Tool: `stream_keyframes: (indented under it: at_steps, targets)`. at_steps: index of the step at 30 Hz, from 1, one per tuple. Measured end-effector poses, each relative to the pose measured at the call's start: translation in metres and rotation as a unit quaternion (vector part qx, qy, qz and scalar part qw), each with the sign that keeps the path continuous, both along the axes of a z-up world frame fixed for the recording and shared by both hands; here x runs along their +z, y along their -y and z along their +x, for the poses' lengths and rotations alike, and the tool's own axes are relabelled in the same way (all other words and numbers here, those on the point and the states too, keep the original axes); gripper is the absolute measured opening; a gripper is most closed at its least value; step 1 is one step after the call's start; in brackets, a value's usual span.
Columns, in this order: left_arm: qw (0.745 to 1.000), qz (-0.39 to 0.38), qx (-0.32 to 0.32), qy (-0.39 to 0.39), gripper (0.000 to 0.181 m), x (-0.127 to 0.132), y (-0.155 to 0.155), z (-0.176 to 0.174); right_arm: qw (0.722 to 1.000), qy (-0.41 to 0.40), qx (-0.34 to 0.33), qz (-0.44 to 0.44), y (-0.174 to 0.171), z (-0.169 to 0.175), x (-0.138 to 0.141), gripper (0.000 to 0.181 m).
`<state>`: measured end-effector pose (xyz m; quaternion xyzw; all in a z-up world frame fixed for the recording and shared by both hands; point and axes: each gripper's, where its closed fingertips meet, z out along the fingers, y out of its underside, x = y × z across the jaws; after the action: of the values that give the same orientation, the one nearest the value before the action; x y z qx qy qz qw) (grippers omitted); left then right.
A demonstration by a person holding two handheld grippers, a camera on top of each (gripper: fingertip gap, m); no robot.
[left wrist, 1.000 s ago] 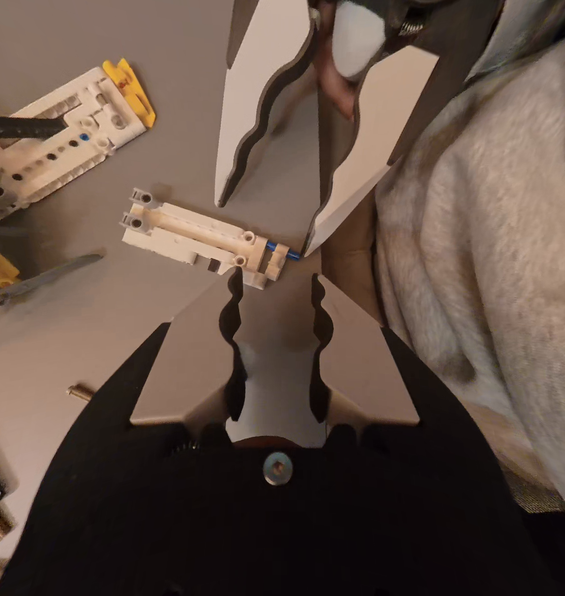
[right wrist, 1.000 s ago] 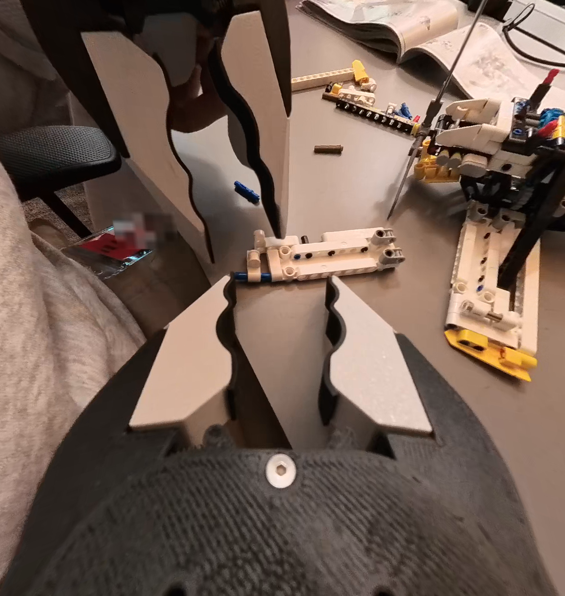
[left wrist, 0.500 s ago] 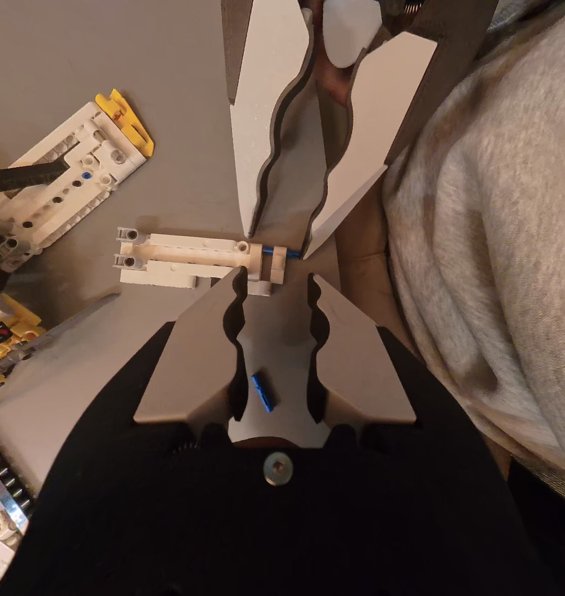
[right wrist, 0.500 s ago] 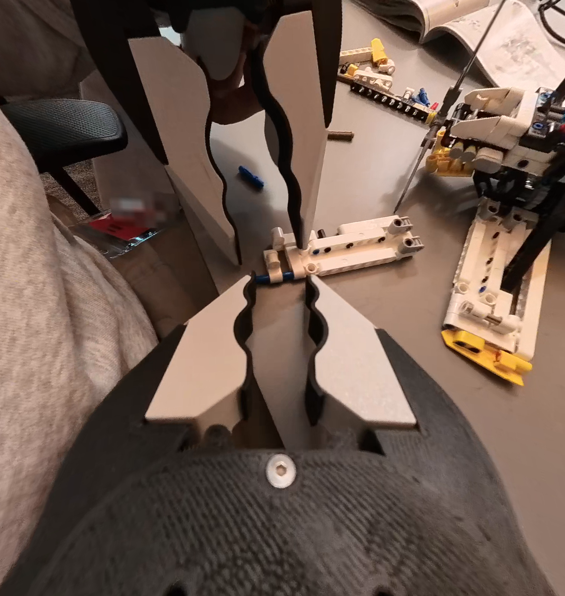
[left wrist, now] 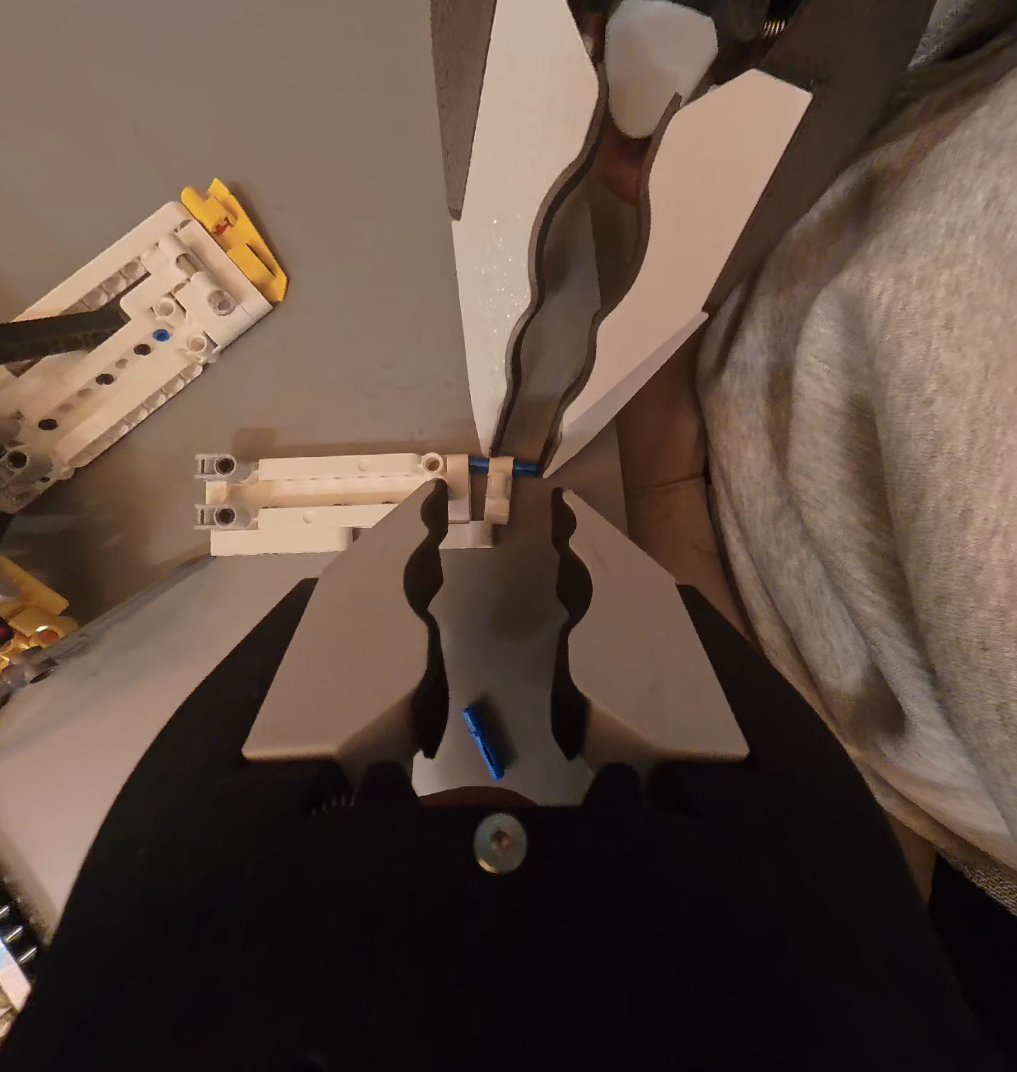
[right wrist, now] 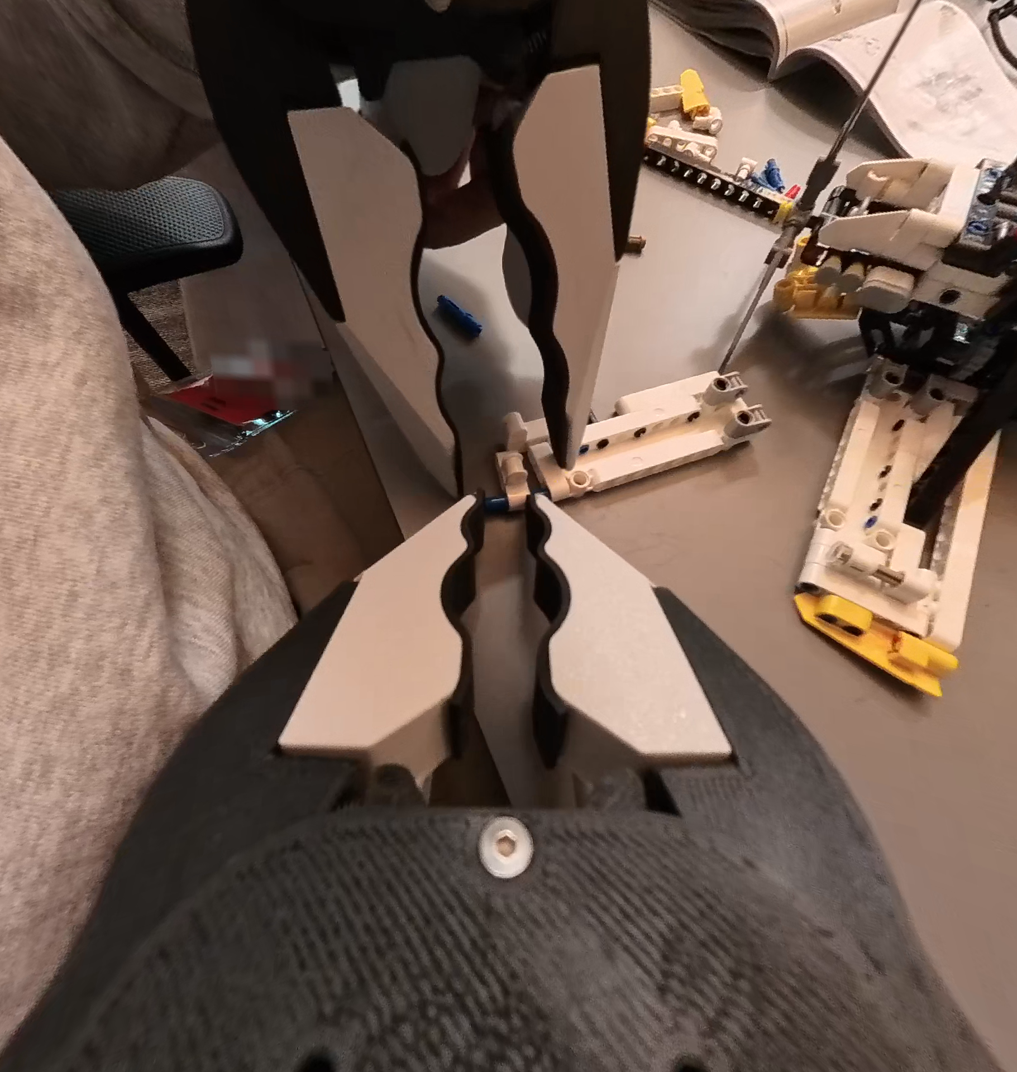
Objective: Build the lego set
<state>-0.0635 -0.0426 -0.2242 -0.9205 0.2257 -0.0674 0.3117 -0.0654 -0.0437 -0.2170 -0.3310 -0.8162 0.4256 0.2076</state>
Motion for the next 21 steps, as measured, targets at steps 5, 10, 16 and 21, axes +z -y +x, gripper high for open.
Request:
stream_keyframes:
  at_steps: [5, 10, 16, 21]
  targets:
    - [1.000, 0.000, 0.001, 0.002, 0.032, -0.0002, -0.0012, -0.0013, 1.000, 0.000, 0.006, 0.002, 0.0001, 0.0017, -0.0003, 0.009]
    - [1.000, 0.004, 0.001, -0.006, 0.023, -0.0006, -0.0048, -0.0049, 1.000, 0.000, 0.010, 0.005, -0.0004, 0.0026, -0.0003, 0.007]
    - [1.000, 0.004, 0.004, 0.002, 0.022, -0.0009, -0.0049, -0.0060, 1.000, -0.010, 0.010, 0.020, -0.0009, 0.0030, -0.0005, 0.005]
    - [1.000, -0.001, 0.005, 0.004, 0.025, -0.0010, -0.0045, -0.0076, 0.998, -0.030, 0.010, 0.063, -0.0011, 0.0017, -0.0026, 0.000]
